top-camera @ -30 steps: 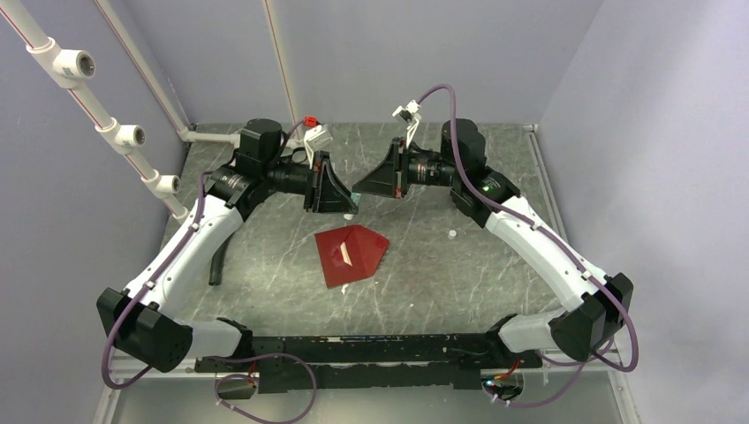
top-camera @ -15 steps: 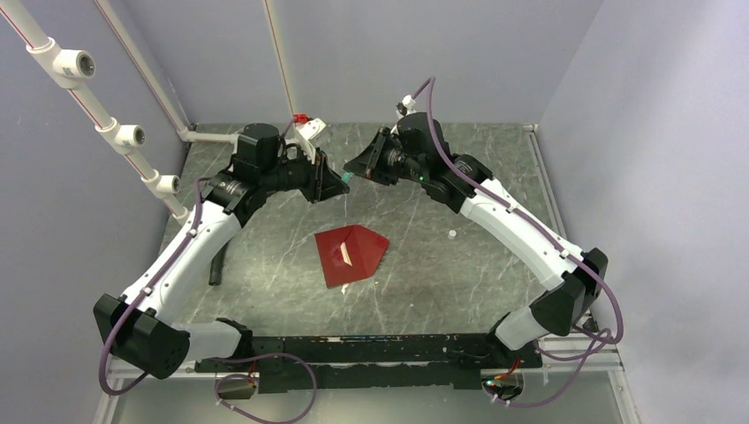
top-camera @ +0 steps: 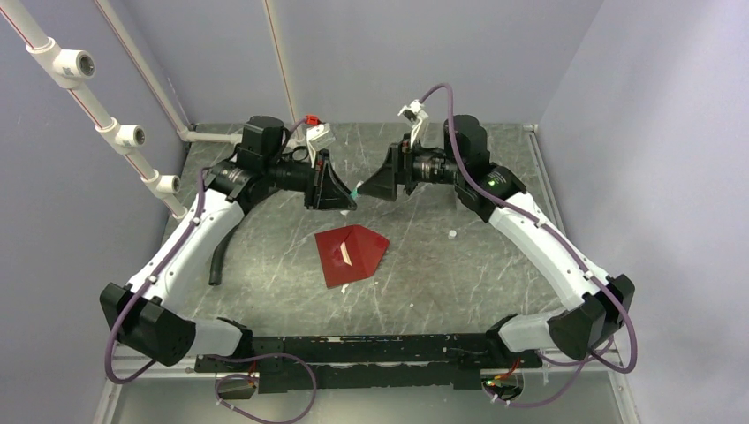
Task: Place the letter into the envelope and seal it
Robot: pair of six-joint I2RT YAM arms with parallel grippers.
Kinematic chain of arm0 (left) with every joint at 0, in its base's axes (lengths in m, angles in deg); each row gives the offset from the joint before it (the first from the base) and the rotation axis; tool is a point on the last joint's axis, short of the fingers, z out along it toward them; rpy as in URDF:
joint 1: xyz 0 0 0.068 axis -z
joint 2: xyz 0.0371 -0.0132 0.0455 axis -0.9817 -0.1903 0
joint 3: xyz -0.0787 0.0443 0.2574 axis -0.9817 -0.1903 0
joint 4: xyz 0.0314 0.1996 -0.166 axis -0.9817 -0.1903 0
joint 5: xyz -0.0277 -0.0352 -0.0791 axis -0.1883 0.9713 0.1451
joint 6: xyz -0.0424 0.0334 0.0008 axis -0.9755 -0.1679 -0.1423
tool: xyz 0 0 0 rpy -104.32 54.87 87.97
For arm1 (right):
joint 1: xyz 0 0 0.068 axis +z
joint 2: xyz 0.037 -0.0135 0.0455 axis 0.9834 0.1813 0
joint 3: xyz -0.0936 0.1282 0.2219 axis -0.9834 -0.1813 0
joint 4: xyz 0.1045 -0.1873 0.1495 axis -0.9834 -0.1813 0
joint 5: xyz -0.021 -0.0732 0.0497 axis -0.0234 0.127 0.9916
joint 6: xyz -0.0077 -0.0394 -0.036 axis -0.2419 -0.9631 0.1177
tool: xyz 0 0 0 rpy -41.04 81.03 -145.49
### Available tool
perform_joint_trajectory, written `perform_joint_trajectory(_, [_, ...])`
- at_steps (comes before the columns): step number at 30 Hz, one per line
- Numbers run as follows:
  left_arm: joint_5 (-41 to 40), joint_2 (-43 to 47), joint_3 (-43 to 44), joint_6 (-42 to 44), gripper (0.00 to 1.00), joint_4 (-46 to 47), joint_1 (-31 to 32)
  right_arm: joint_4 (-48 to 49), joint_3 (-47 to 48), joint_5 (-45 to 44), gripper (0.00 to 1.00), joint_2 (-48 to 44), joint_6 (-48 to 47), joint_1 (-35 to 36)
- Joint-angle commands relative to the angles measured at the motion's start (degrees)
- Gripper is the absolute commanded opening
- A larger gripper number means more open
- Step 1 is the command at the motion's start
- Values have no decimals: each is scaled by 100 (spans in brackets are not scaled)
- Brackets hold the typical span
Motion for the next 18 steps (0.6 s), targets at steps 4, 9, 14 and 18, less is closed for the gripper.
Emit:
perform_joint_trajectory(4, [1569, -198, 395, 357, 2, -464, 16, -329, 492, 1998, 68, -61, -1724, 60])
perform_joint_trajectory(9, [1724, -285, 443, 439, 2, -529, 16, -62, 600, 1825, 49, 94, -1334, 54])
perform_joint_trajectory(14, [1576, -340, 488, 592, 2, -723, 16, 458, 476, 2086, 45, 38, -1035, 55])
perform_joint_trajectory(18, [1498, -333, 502, 562, 2, -689, 16, 284, 552, 2112, 33, 66, -1109, 56])
